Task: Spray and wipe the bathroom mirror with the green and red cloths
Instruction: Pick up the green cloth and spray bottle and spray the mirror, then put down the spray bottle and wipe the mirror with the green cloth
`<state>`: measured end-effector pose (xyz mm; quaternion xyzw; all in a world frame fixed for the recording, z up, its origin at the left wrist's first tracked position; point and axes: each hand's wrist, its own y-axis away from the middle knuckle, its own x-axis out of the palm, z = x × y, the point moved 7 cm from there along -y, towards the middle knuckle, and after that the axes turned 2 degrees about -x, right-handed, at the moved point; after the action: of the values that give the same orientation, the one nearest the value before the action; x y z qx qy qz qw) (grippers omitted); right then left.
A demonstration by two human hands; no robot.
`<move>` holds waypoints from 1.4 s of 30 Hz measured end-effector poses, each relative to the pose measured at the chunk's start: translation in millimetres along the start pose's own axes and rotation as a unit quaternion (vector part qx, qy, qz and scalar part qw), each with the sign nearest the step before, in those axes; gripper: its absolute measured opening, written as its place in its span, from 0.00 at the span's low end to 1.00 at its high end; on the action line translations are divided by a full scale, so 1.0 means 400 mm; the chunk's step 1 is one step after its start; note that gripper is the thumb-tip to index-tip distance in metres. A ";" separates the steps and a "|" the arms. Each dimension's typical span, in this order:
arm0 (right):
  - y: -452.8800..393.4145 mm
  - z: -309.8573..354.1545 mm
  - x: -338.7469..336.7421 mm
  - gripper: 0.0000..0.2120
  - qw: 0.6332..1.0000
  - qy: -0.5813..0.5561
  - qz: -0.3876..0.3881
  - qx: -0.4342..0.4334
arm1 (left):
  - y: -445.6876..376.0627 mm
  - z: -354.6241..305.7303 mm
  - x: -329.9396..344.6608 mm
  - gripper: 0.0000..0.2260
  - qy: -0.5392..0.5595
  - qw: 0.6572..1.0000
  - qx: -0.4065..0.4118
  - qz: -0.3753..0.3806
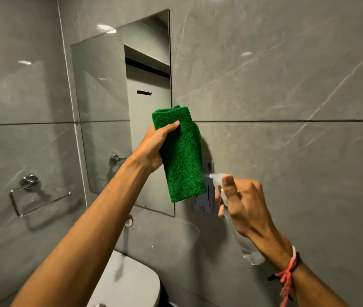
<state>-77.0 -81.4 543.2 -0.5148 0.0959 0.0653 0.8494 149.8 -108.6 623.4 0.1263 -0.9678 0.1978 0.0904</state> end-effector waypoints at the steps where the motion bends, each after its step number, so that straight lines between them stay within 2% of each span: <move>1: 0.030 -0.016 -0.003 0.39 1.000 0.008 0.008 0.008 | 0.002 0.019 0.006 0.07 0.002 1.000 -0.007 0.003; 5: 0.175 -0.090 -0.027 0.35 0.998 0.047 -0.003 0.037 | 0.032 0.102 0.027 0.06 0.014 1.000 -0.025 0.000; 7: 0.267 -0.157 -0.040 0.27 0.993 0.075 -0.019 0.089 | 0.058 0.157 0.039 0.07 0.021 0.999 -0.036 0.001; 10: 0.432 -0.294 -0.053 0.18 0.973 0.089 -0.015 0.213 | 0.110 0.266 0.058 0.05 0.048 0.997 -0.053 0.009; 13: 0.620 -0.418 -0.038 0.14 0.933 0.032 0.010 0.358 | 0.179 0.392 0.066 0.06 0.062 0.995 -0.072 0.021; 15: 0.737 -0.469 -0.014 0.10 0.905 0.002 0.025 0.424 | 0.229 0.488 0.066 0.09 0.072 0.993 -0.091 0.021; 17: 0.839 -0.511 0.007 0.07 0.878 -0.038 0.001 0.477 | 0.278 0.591 0.067 0.09 0.079 0.989 -0.121 0.019; 19: 0.915 -0.551 0.017 0.09 0.860 -0.055 -0.041 0.506 | 0.320 0.684 0.055 0.08 0.077 0.986 -0.145 0.012; 25: 1.089 -0.694 0.093 0.11 0.829 -0.089 -0.048 0.550 | 0.417 0.922 -0.004 0.08 0.082 0.976 -0.200 -0.020; 28: 1.140 -0.732 0.133 0.08 0.822 -0.082 -0.005 0.563 | 0.454 0.987 -0.039 0.10 0.072 0.971 -0.224 -0.039; 31: 1.157 -0.749 0.162 0.11 0.816 -0.097 0.026 0.570 | 0.474 1.009 -0.071 0.11 0.066 0.967 -0.243 -0.050; 34: 1.149 -0.745 0.147 0.15 0.821 -0.014 0.055 0.568 | 0.476 0.994 -0.080 0.10 0.062 0.965 -0.250 -0.050; 37: 1.120 -0.709 0.131 0.18 0.818 0.018 0.093 0.567 | 0.460 0.940 -0.072 0.12 0.054 0.967 -0.247 -0.042; 39: 1.032 -0.662 0.121 0.19 0.847 0.064 0.107 0.517 | 0.433 0.877 -0.069 0.11 0.040 0.971 -0.232 -0.039; 41: 0.889 -0.605 0.114 0.16 0.895 0.078 0.069 0.434 | 0.399 0.797 -0.059 0.09 0.031 0.976 -0.213 -0.029; 42: 0.802 -0.567 0.115 0.16 0.913 0.048 0.048 0.402 | 0.381 0.754 -0.055 0.09 0.028 0.979 -0.200 -0.021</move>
<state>-121.4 -133.8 153.7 -0.1270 0.1797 0.0370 0.9748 90.3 -90.8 290.4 0.1209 -0.9820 0.0018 0.1450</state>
